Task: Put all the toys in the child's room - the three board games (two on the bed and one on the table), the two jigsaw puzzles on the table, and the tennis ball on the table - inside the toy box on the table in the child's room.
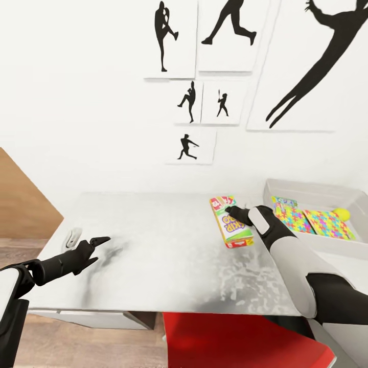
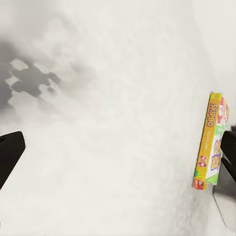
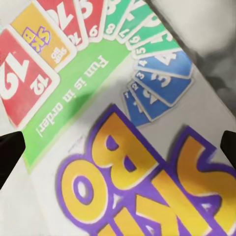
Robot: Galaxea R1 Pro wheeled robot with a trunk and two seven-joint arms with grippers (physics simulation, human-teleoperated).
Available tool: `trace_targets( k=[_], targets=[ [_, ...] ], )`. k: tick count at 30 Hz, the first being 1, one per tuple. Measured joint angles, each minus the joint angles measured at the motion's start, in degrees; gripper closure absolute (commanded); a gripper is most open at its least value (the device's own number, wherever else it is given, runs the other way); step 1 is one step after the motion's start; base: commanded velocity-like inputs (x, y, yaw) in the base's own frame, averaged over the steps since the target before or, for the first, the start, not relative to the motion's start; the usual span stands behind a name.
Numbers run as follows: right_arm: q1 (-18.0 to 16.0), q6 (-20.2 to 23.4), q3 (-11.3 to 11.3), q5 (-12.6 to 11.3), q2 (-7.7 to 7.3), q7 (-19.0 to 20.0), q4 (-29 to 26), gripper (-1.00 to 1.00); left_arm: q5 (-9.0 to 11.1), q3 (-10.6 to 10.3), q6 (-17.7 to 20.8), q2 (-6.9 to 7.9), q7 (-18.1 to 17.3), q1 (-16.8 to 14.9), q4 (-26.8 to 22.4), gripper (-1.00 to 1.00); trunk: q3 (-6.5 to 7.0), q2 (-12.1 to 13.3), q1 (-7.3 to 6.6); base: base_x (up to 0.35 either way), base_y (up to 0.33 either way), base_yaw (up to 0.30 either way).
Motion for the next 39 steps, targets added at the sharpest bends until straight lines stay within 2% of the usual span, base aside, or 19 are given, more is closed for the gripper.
trace_targets(
  k=[5, 11, 23, 31, 39],
  targets=[
    [0.0, -0.4, 0.0, -1.4, -0.39, -0.3, -0.1, -1.00, -0.1, 0.0, 0.0, -0.01, 0.0, 0.0, 0.0, -1.00, -0.05, 0.0, 0.00, 0.000, 0.000, 0.010],
    [0.0, -0.3, 0.1, -0.6, -1.12, -0.3, 0.0, -1.00, -0.1, 0.0, 0.0, -0.01, 0.0, 0.0, 0.0, -1.00, -0.05, 0.0, 0.01, 0.000, 0.000, 0.001],
    [0.5, 0.4, 0.6, -0.1, -1.46, -0.3, -6.1, -1.00, -0.2, -0.1, -0.1, -0.08, 0.1, 0.0, 0.0, -1.00, -0.07, 0.0, 0.01, 0.000, 0.000, 0.000],
    [0.6, 0.4, 0.6, -0.3, -2.68, -0.5, -6.2, -1.00, -0.1, -0.1, -0.1, -0.09, 0.0, 0.0, 0.1, -1.00, -0.50, 0.0, 0.02, 0.000, 0.000, 0.000],
    [0.6, 0.6, 0.5, -0.3, -3.06, -0.4, -6.1, -1.00, 0.0, -0.1, -0.2, -0.35, -0.1, 0.0, 0.1, -1.00, -1.03, 0.0, 0.01, 0.000, 0.000, 0.000]
  ],
)
